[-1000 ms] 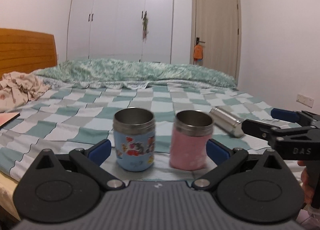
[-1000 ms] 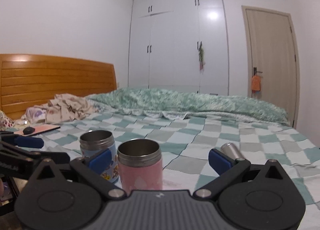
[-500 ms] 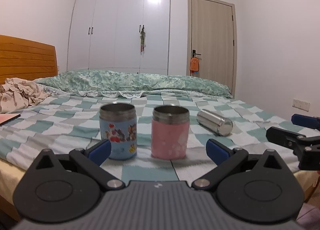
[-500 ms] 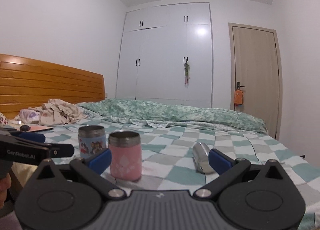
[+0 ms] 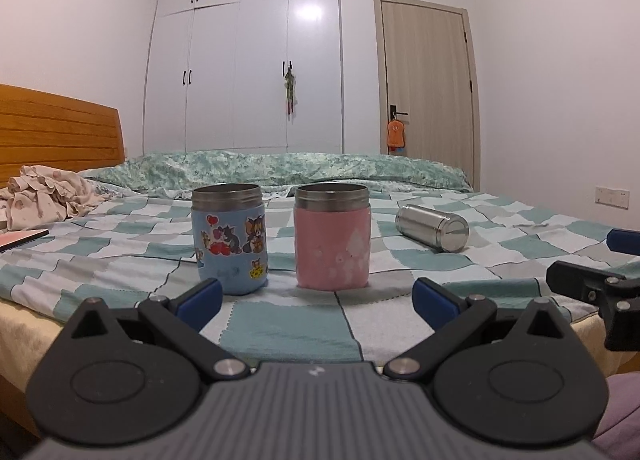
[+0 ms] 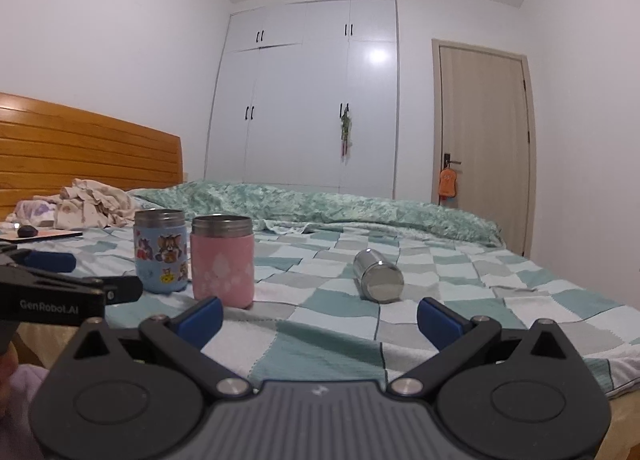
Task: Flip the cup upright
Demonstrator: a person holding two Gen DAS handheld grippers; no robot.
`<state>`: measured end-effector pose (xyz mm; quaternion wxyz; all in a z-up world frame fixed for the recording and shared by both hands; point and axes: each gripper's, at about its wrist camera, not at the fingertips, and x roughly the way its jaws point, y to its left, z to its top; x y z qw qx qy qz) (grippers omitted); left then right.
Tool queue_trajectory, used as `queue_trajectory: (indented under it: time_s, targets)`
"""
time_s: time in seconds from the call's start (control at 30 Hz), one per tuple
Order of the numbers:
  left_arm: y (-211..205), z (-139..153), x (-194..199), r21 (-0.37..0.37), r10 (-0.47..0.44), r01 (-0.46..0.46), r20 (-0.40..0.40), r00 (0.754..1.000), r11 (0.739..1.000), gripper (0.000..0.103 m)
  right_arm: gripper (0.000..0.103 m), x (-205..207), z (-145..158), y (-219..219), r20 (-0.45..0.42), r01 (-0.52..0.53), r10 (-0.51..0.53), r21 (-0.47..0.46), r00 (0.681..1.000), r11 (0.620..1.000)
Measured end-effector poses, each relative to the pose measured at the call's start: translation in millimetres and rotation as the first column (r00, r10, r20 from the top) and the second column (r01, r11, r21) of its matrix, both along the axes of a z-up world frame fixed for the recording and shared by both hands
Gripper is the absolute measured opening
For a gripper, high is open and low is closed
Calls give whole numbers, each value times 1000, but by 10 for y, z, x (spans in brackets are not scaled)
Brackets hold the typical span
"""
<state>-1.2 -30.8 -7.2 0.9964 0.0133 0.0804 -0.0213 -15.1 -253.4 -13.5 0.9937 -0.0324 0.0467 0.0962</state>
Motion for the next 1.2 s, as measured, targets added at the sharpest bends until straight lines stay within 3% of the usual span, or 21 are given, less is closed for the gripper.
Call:
queue_trajectory:
  time_s: [1.2]
  targets:
    - [-19,-22,-8,11,-4,4,14,1000,1000,103,103,68,-22,23,-7,8,-8,-9,1000,1000]
